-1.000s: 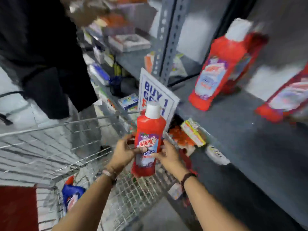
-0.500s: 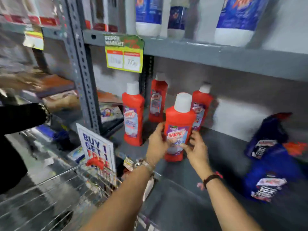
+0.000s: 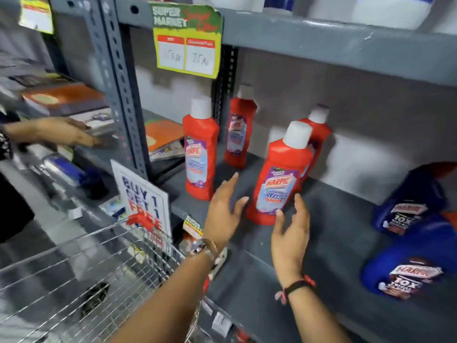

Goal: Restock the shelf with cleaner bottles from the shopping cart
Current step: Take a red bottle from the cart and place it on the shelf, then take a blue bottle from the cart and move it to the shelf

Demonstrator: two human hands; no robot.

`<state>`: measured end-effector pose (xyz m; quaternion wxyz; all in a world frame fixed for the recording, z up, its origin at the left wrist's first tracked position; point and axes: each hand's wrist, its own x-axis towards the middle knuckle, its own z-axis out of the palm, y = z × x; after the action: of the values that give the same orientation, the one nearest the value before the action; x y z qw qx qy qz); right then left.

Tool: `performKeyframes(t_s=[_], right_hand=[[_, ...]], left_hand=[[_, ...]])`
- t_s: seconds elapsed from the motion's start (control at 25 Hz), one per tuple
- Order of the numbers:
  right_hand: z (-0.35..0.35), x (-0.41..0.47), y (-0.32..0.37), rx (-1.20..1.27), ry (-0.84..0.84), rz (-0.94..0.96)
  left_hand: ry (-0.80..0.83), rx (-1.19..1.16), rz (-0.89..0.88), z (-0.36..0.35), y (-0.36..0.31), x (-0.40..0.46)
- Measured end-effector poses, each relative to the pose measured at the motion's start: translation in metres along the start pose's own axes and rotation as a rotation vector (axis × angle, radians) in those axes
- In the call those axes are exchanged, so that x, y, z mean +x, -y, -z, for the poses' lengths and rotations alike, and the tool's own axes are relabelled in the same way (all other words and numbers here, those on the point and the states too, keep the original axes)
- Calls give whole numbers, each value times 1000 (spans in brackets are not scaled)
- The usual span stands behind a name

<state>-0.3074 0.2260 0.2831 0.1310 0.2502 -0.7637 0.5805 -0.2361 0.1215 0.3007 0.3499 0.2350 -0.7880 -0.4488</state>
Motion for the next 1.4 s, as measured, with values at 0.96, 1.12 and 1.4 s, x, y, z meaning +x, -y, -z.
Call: performKeyframes(t_s=[0.96, 1.12, 1.4], right_hand=[[-311, -474, -64, -539, 1962, -353], [-313, -461, -68, -519, 1932, -413], [-302, -375, -32, -300, 1777, -405]], left_hand=[[-367, -73, 1502, 235, 399, -386], [-460, -289, 1492, 240, 398, -376], [-445, -263, 1170, 246, 351, -313]])
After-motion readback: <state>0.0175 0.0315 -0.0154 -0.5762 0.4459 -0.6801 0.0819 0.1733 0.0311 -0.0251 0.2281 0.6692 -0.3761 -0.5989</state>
